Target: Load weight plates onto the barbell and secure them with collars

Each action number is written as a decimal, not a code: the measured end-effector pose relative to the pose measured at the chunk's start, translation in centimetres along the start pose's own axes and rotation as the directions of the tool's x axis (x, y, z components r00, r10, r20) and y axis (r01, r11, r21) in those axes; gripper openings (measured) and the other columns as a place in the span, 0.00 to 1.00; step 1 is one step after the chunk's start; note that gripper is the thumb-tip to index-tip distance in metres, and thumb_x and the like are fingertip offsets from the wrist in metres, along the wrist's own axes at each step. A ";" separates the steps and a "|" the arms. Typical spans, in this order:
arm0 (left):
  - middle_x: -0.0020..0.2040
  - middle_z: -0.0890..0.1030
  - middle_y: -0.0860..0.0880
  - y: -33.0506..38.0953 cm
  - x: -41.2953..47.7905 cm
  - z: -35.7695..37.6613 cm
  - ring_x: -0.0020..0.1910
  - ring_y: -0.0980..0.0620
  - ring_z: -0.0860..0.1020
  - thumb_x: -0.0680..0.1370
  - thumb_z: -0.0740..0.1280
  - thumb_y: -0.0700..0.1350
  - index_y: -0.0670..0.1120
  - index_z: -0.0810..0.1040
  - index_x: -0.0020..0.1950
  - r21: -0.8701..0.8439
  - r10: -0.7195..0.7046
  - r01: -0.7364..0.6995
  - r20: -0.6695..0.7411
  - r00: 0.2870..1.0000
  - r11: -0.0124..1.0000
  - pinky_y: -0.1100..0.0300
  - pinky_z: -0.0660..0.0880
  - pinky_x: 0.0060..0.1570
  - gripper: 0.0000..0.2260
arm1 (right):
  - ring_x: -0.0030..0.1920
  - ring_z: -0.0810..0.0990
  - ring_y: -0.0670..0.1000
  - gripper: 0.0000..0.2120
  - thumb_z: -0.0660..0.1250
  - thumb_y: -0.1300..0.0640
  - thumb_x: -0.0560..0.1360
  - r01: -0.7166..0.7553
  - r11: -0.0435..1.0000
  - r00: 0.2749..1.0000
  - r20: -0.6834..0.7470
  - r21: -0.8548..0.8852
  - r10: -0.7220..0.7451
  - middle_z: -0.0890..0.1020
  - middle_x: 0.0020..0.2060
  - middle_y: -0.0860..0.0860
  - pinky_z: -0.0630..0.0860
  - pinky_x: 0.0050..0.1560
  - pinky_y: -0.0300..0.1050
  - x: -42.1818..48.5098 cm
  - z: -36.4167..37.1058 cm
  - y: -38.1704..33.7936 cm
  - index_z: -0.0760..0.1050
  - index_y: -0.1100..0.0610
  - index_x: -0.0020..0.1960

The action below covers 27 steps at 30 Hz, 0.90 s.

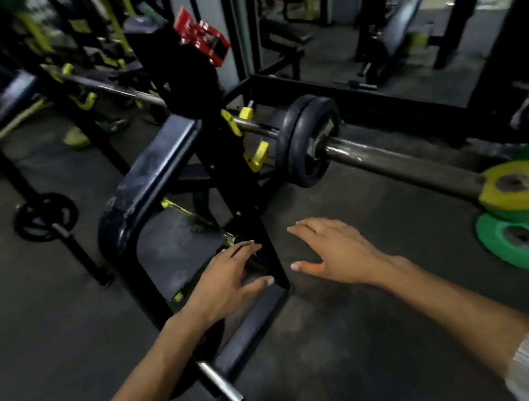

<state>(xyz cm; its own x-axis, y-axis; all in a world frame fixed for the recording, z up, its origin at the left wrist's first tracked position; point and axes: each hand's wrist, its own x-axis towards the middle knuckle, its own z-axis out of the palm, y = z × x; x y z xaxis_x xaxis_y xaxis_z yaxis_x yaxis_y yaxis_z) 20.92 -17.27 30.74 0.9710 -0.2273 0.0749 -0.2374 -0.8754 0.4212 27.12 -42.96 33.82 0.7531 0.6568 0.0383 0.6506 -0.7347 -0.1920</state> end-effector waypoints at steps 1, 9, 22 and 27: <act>0.76 0.73 0.48 0.1 0.4 -1.2 0.74 0.50 0.72 0.74 0.64 0.69 0.50 0.71 0.76 0.009 -0.008 0.008 -0.025 1.000 1.000 0.54 0.68 0.73 0.36 | 0.77 0.68 0.54 0.37 0.62 0.33 0.79 0.032 0.999 0.999 -0.021 -0.007 -0.032 0.69 0.77 0.52 0.67 0.74 0.52 0.9 -1.0 0.1 0.62 0.51 0.81; 0.76 0.73 0.50 -0.7 6.2 -12.4 0.75 0.51 0.71 0.73 0.62 0.75 0.51 0.71 0.76 0.095 0.012 0.010 -0.233 0.972 0.995 0.51 0.70 0.73 0.39 | 0.71 0.74 0.55 0.35 0.63 0.33 0.78 0.211 0.974 0.942 -0.247 -0.083 -0.225 0.75 0.72 0.51 0.73 0.68 0.53 9.5 -10.2 -0.5 0.66 0.51 0.78; 0.70 0.76 0.46 -0.5 17.4 -25.3 0.63 0.48 0.79 0.78 0.72 0.57 0.46 0.69 0.76 0.068 -0.022 0.067 -0.519 0.854 0.995 0.53 0.77 0.62 0.31 | 0.63 0.80 0.59 0.24 0.64 0.39 0.80 0.152 0.987 0.894 -0.418 -0.052 -0.160 0.79 0.65 0.53 0.74 0.54 0.52 23.7 -23.3 1.6 0.70 0.49 0.72; 0.58 0.84 0.51 -0.4 20.3 -26.7 0.53 0.52 0.83 0.78 0.72 0.53 0.47 0.63 0.80 0.039 -0.091 0.135 -0.556 0.826 0.990 0.54 0.79 0.56 0.33 | 0.65 0.78 0.59 0.24 0.65 0.41 0.80 0.117 0.993 0.920 -0.378 0.019 -0.101 0.78 0.66 0.55 0.76 0.57 0.56 29.1 -24.7 3.0 0.70 0.52 0.72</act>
<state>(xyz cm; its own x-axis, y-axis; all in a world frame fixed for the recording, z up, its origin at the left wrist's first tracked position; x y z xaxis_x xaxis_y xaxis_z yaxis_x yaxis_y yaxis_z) 41.55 -10.12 56.27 0.8404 0.1291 0.5263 -0.1053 -0.9138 0.3923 53.40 -30.20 58.61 0.6643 0.6145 0.4255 0.7321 -0.6498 -0.2046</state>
